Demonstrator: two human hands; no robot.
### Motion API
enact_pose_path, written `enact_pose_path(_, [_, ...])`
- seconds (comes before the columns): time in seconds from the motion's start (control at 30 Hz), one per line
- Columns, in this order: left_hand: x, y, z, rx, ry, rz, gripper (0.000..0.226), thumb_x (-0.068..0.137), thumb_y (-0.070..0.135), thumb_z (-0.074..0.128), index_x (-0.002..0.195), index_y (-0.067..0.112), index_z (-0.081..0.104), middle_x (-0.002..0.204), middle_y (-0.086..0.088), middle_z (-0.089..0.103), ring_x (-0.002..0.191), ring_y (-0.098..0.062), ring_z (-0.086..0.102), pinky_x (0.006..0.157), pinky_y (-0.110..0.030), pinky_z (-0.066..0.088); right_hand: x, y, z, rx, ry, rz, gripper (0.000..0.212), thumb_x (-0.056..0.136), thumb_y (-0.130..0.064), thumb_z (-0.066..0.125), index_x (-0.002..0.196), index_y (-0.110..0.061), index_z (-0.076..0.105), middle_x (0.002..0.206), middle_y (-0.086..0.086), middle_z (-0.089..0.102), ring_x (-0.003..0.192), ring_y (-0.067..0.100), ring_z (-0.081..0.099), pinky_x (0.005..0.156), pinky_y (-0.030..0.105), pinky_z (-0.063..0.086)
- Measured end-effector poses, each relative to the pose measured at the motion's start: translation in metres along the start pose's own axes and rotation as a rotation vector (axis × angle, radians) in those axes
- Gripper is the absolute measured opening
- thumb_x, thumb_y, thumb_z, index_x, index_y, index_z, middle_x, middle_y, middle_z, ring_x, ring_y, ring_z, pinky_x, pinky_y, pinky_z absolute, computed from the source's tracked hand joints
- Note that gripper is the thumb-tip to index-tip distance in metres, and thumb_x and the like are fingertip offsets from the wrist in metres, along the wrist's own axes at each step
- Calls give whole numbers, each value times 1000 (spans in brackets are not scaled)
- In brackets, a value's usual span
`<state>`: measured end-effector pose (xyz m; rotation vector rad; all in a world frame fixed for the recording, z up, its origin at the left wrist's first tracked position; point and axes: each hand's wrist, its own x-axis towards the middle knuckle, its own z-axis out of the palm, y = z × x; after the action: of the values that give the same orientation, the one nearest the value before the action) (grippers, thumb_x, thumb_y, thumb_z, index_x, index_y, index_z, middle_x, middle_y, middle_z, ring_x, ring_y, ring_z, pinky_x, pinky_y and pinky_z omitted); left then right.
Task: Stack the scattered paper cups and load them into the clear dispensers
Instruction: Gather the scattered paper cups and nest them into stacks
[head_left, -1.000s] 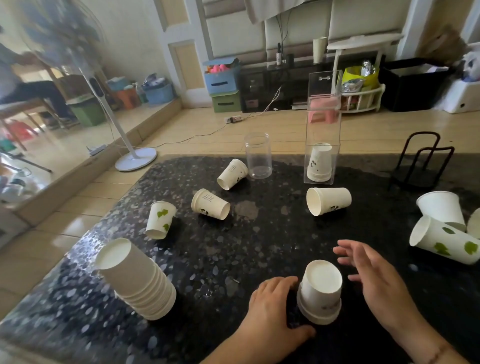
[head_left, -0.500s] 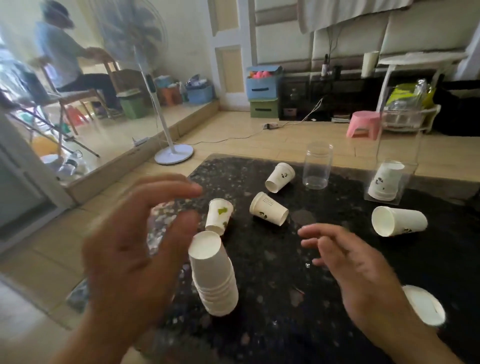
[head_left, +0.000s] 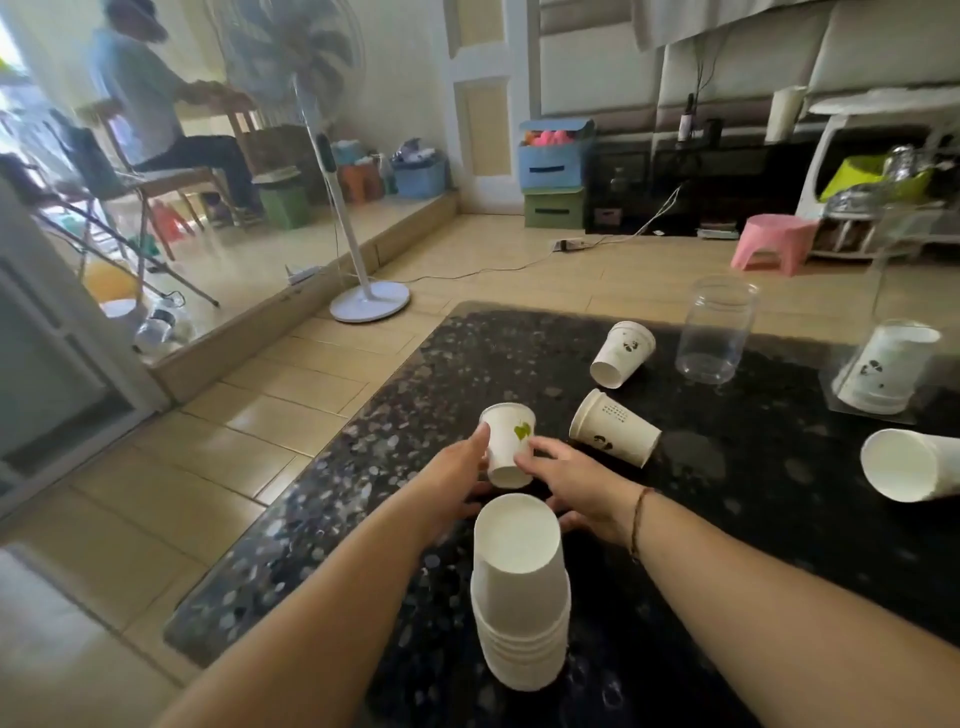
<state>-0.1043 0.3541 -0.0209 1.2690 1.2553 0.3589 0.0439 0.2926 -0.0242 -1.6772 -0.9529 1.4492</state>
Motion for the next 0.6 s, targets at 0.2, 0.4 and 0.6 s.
enact_pose_path(0.2, [-40,5,-6,47,-14,201,55,104,53,22,140,26,54,142,5,57,126,-17,56,110,-44,42,-6,-9,1,-102,264,-337,56,79,-45,72,128,-33,48,114,-1,56,100,19,61,90,44,54])
enact_pose_path(0.4, [-134,92,-19,148,69,528,35,103,38,39,121,21,63,123,-2,68,112,-22,66,94,-36,54,-93,-67,-39,80,491,-702,46,73,-28,71,117,-31,59,124,4,53,108,21,57,84,34,56])
enact_pose_path(0.6, [-222,121,51,86,97,948,22,98,32,53,116,28,64,111,5,73,102,-14,69,86,-29,56,-260,-20,-142,146,541,-794,60,64,-25,77,118,-39,55,117,1,64,104,23,62,82,38,52])
